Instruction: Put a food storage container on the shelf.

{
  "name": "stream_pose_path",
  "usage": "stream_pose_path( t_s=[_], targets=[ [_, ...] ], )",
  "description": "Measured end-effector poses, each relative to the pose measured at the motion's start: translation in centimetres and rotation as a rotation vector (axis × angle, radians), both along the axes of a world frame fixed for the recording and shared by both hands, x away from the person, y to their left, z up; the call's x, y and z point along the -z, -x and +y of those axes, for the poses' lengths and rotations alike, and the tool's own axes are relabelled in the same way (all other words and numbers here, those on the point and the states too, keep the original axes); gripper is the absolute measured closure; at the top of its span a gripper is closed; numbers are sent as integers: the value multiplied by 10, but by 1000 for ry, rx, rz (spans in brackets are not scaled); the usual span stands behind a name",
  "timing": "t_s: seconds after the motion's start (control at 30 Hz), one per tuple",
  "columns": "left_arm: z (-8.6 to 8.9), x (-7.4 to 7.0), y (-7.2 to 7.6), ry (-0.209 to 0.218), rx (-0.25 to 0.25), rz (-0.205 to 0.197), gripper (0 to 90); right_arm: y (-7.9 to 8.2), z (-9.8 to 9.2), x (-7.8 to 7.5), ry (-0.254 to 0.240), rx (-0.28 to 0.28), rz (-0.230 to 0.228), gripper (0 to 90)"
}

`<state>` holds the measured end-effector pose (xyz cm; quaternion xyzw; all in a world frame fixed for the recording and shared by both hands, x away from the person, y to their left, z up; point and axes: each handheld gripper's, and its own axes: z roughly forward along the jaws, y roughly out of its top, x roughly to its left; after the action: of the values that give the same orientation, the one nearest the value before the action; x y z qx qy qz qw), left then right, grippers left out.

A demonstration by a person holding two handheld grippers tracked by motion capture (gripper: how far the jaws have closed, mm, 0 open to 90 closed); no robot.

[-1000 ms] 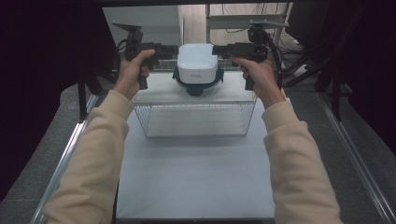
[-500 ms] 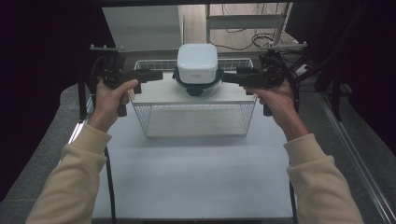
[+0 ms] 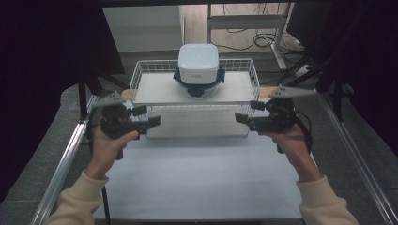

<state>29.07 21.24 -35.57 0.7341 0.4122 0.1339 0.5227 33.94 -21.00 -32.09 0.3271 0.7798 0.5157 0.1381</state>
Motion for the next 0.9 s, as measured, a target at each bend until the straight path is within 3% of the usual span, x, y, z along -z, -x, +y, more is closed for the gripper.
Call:
stream_pose_path(
  t_s=[0.1, 0.27, 0.37, 0.43, 0.5, 0.57, 0.6, 0.8, 0.9],
  targets=[
    [2, 27, 13, -20, 4, 34, 203, 15, -10, 23, 11, 14, 14, 231],
    [9, 70, 25, -24, -22, 99, 193, 35, -20, 66, 88, 67, 37, 232],
    [11, 93, 26, -16, -18, 142, 187, 38, -23, 94, 116, 74, 74, 232],
    [10, 104, 26, -35, -21, 168, 188, 37, -25, 111, 113, 81, 111, 232],
    [11, 110, 26, -62, -42, 164, 187, 36, -26, 127, 106, 93, 122, 237],
    [12, 113, 25, -65, -44, 168, 188, 35, -27, 135, 132, 85, 146, 236],
    [12, 114, 24, -66, -48, 168, 189, 36, -27, 137, 146, 90, 136, 236],
    [12, 117, 22, -61, -45, 177, 196, 37, -32, 132, 107, 104, 119, 236],
    [11, 118, 20, -55, -45, 181, 196, 39, -33, 132, 110, 101, 109, 234]
  ],
)
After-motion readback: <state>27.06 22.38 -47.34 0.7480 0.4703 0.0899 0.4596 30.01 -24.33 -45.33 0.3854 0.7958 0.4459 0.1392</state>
